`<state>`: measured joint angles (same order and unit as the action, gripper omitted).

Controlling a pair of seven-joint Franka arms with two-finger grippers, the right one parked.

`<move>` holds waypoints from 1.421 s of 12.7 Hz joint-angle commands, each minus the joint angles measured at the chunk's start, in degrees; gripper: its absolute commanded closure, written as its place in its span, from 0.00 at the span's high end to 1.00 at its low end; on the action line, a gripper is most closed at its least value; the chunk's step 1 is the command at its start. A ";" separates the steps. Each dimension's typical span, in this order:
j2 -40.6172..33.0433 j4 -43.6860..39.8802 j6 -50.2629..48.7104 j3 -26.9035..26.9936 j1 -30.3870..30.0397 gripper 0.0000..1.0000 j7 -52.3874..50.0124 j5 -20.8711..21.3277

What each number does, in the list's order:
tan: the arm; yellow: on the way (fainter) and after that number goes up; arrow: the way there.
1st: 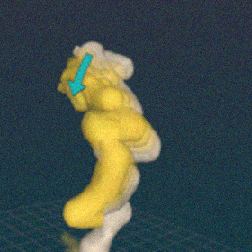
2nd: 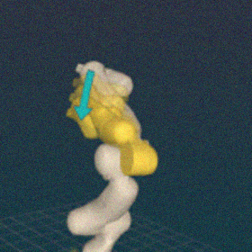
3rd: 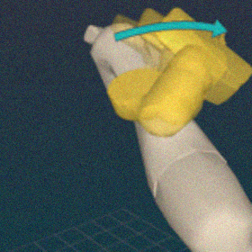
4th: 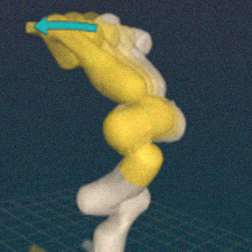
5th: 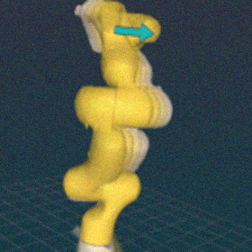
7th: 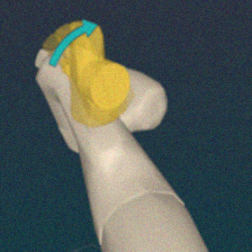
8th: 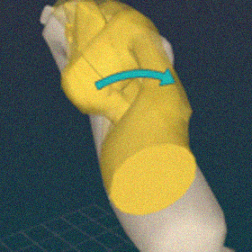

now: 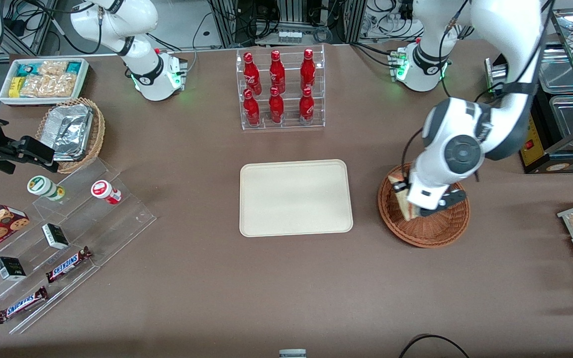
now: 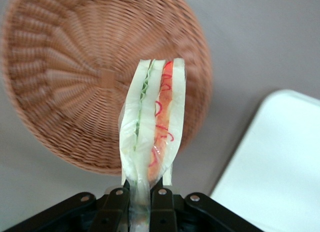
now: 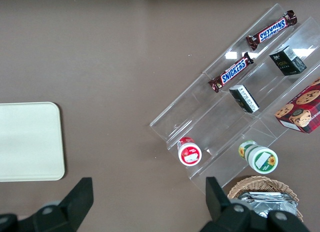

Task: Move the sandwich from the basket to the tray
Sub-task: 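Carry the sandwich with the left gripper over the beige tray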

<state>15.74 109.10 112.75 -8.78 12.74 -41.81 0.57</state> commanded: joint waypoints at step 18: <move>27.67 -29.99 5.72 0.69 25.84 0.04 -21.56 0.31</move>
<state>41.85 81.07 118.36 -8.90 37.12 -61.12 0.47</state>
